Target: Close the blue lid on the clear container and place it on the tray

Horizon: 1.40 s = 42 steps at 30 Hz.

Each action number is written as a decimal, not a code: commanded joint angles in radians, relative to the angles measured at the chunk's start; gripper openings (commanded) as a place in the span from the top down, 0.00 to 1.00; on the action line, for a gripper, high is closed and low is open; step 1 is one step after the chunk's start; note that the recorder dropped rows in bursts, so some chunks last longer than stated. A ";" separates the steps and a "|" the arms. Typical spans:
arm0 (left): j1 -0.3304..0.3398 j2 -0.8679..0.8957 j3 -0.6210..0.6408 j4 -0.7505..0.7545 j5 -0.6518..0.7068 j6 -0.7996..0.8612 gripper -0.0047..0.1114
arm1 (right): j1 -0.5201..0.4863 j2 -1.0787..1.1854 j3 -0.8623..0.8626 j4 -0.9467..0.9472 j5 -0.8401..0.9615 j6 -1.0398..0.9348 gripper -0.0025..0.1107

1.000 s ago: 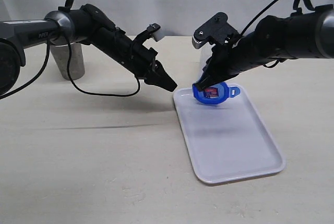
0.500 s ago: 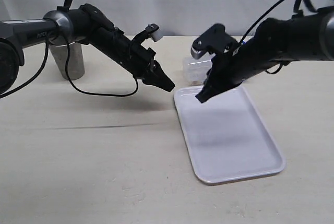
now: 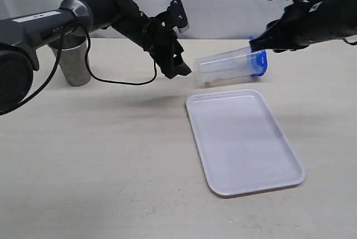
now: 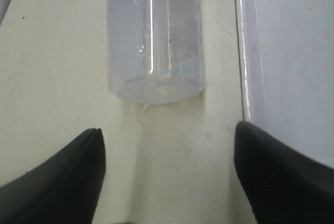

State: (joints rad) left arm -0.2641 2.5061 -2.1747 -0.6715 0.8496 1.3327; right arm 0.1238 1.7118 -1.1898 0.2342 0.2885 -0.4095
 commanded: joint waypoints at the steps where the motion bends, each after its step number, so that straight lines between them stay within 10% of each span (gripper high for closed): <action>1: 0.014 -0.008 -0.003 0.018 0.124 -0.055 0.49 | -0.164 0.141 -0.042 0.050 -0.098 0.122 0.75; 12: 0.157 -0.012 -0.003 -0.153 0.197 -0.147 0.96 | -0.203 0.572 -0.562 0.400 0.161 -0.153 0.89; 29: 0.158 -0.012 -0.003 -0.181 0.179 -0.139 0.96 | 0.029 0.710 -0.718 0.562 0.414 -0.488 0.94; 42: 0.129 -0.012 -0.003 -0.069 0.371 -0.073 0.40 | 0.110 0.685 -0.718 0.562 0.524 -0.574 0.94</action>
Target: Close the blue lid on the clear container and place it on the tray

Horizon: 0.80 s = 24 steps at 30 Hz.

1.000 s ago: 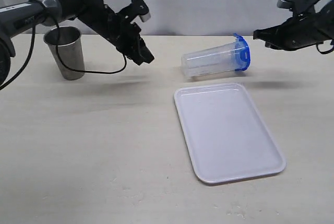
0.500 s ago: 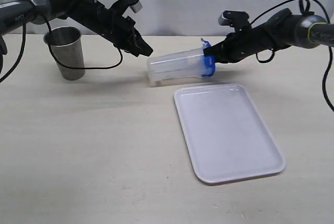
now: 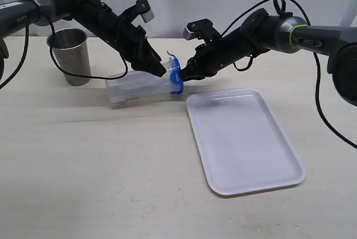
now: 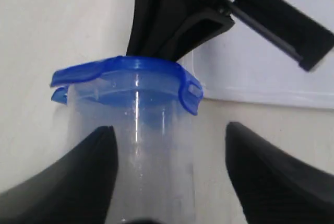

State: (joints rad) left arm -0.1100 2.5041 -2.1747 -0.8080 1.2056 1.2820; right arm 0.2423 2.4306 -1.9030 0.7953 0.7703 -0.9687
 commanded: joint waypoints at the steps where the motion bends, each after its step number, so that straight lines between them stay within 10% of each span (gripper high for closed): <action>1: -0.031 -0.010 -0.003 0.090 0.016 -0.039 0.40 | -0.008 -0.035 -0.005 -0.002 0.048 -0.015 0.94; 13: -0.108 -0.012 -0.003 0.505 0.016 -0.221 0.40 | -0.008 -0.056 -0.005 -0.051 0.075 -0.003 0.94; 24: -0.094 -0.087 -0.003 0.412 0.016 -0.179 0.40 | -0.008 -0.056 -0.005 -0.053 0.073 -0.003 0.94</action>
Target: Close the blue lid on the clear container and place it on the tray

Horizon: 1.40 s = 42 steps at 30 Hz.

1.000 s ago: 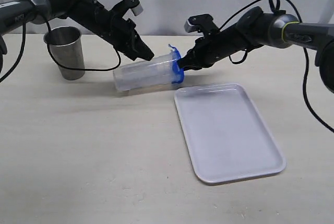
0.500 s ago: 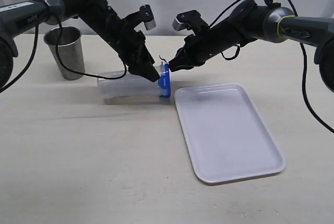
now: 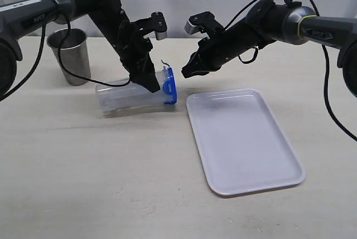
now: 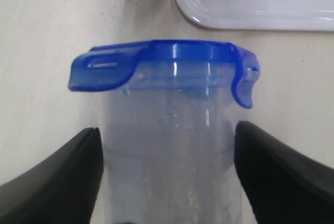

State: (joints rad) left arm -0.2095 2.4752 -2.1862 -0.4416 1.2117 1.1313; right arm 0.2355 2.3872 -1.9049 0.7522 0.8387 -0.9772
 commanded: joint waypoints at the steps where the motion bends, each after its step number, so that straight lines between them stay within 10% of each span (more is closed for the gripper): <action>1: 0.008 -0.079 0.009 0.062 0.009 -0.046 0.40 | -0.001 -0.012 -0.003 -0.009 0.005 0.005 0.94; 33: -0.048 -0.166 0.222 0.178 0.009 -0.119 0.40 | -0.122 -0.041 -0.003 0.055 0.060 0.029 0.94; 42: -0.059 -0.153 0.314 0.171 -0.127 -0.100 0.26 | -0.122 -0.041 -0.003 0.057 0.071 0.029 0.94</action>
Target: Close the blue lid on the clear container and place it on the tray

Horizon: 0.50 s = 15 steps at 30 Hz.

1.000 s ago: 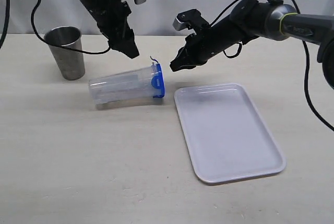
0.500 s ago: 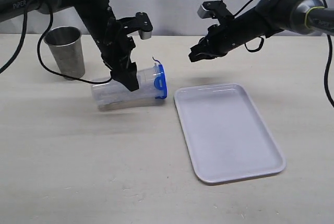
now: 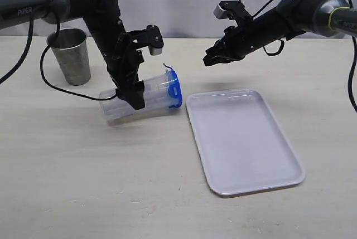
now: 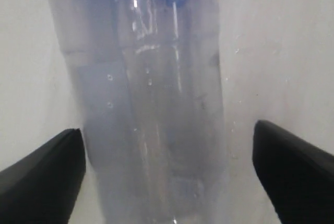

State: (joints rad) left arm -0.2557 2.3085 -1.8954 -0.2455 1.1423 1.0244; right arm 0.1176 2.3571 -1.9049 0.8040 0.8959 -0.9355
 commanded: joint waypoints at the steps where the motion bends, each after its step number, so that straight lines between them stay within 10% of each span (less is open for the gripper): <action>1: -0.013 0.021 0.024 -0.037 -0.065 0.006 0.26 | -0.004 -0.011 -0.003 0.007 0.015 -0.013 0.94; 6: -0.013 0.052 0.028 -0.061 -0.102 -0.009 0.27 | -0.004 -0.011 -0.003 0.011 0.021 -0.013 0.94; 8: -0.013 0.052 0.028 -0.049 -0.084 -0.009 0.42 | -0.004 -0.011 -0.003 0.011 0.021 -0.013 0.94; 11: -0.013 0.052 0.028 -0.051 -0.028 -0.001 0.96 | -0.004 -0.017 -0.003 0.011 0.043 -0.013 0.94; 15: -0.013 0.020 0.028 -0.086 -0.050 0.021 0.96 | -0.011 -0.084 0.003 -0.006 0.051 -0.022 0.94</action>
State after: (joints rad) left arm -0.2659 2.3586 -1.8743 -0.3060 1.0913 1.0273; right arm 0.1176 2.3229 -1.9049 0.7980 0.9367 -0.9442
